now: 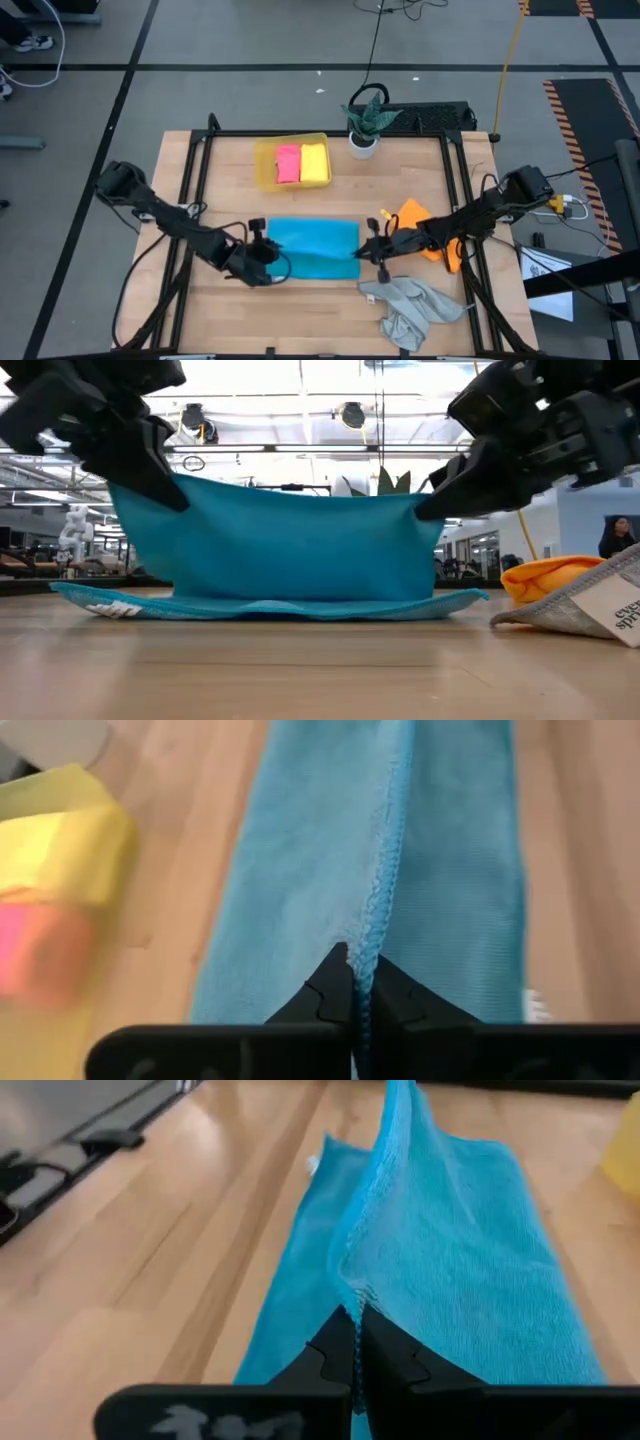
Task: Fold microfiber towels
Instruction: Fold the blue microfiber cloth
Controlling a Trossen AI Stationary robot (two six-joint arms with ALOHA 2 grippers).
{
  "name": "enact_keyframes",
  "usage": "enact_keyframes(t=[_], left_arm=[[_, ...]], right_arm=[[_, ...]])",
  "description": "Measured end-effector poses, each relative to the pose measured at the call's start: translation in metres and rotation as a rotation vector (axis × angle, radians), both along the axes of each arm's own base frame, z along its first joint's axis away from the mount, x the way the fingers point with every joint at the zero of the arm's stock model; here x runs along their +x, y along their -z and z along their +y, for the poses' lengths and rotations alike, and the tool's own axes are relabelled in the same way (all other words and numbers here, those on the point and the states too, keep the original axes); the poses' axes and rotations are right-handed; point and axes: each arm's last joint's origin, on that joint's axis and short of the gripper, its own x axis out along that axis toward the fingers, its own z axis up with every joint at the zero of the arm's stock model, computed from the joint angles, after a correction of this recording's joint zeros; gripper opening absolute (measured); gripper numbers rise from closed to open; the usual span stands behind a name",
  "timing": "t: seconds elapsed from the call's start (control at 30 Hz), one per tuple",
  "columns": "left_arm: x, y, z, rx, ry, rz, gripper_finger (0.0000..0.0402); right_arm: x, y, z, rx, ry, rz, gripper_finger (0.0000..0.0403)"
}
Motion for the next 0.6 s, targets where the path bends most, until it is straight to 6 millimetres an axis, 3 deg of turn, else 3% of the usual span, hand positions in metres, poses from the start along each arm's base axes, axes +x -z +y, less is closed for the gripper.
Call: enact_keyframes(t=[0.17,0.3,0.47,0.6], left_arm=[[0.005,0.016,-0.015,-0.003,0.036,-0.001,0.0007],[0.007,0.022,-0.012,0.077,0.013,0.015,0.0011],[0.016,0.017,0.016,0.362,-0.139,-0.033,0.0007],[0.028,0.010,0.053,0.651,-0.337,-0.053,0.0008]], right_arm=[[0.000,0.001,0.001,-0.058,0.076,0.012,0.0000],[0.002,-0.001,-0.009,-0.159,0.220,-0.016,0.0000],[0.006,-0.006,-0.037,-0.390,0.524,-0.048,0.0000],[0.009,-0.019,-0.065,-0.585,0.808,-0.085,0.0000]])
